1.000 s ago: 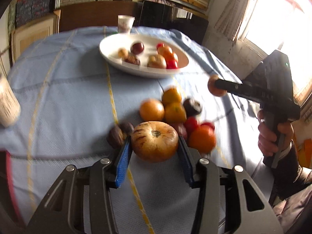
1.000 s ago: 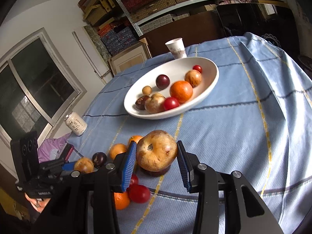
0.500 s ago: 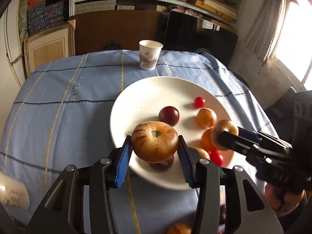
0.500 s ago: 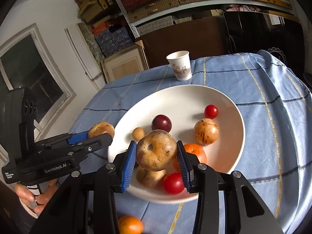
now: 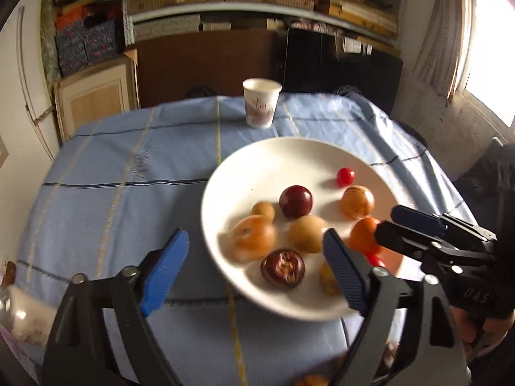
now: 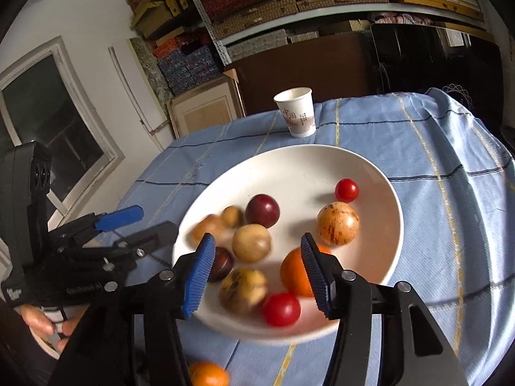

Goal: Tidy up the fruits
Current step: 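Move both grippers back to the pile toward an orange and a dark plum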

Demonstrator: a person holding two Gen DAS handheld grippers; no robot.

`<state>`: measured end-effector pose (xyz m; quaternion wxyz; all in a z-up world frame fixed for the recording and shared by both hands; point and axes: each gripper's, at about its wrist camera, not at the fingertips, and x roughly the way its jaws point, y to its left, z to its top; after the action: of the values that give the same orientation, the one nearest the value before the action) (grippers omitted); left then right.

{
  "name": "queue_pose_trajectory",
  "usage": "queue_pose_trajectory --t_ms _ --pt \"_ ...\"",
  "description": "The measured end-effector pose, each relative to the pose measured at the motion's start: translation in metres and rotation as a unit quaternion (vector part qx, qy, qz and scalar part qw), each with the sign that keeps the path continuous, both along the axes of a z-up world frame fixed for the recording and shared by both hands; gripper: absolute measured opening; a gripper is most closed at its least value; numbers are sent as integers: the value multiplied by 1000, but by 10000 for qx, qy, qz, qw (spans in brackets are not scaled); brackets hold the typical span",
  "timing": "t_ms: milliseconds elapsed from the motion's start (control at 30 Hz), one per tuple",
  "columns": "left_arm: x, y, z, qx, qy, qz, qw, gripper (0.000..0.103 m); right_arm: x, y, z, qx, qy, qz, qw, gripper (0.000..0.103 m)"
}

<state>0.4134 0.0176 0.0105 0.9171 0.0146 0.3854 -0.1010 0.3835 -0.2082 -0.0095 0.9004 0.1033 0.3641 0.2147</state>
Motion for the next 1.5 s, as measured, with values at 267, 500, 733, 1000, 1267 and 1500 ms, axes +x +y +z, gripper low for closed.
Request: queue_pose_trajectory --t_ms 267,500,733,1000,1267,1500 --pt "-119 33 2 -100 -260 116 9995 96 -125 -16 6 -18 -338 278 9990 56" --pt "-192 52 -34 -238 -223 160 9993 97 -203 -2 -13 162 -185 49 9997 56" --pt "-213 63 -49 -466 -32 88 9989 97 -213 16 -25 247 118 -42 9996 56" --pt "-218 58 -45 -354 -132 64 9993 97 -202 25 -41 56 746 -301 9967 56" --pt "-220 57 -43 -334 -161 29 9993 97 -196 32 -51 315 1085 -264 9933 56" --pt "-221 60 -43 -362 -127 64 9992 97 -192 36 -52 362 1139 -360 9922 56"
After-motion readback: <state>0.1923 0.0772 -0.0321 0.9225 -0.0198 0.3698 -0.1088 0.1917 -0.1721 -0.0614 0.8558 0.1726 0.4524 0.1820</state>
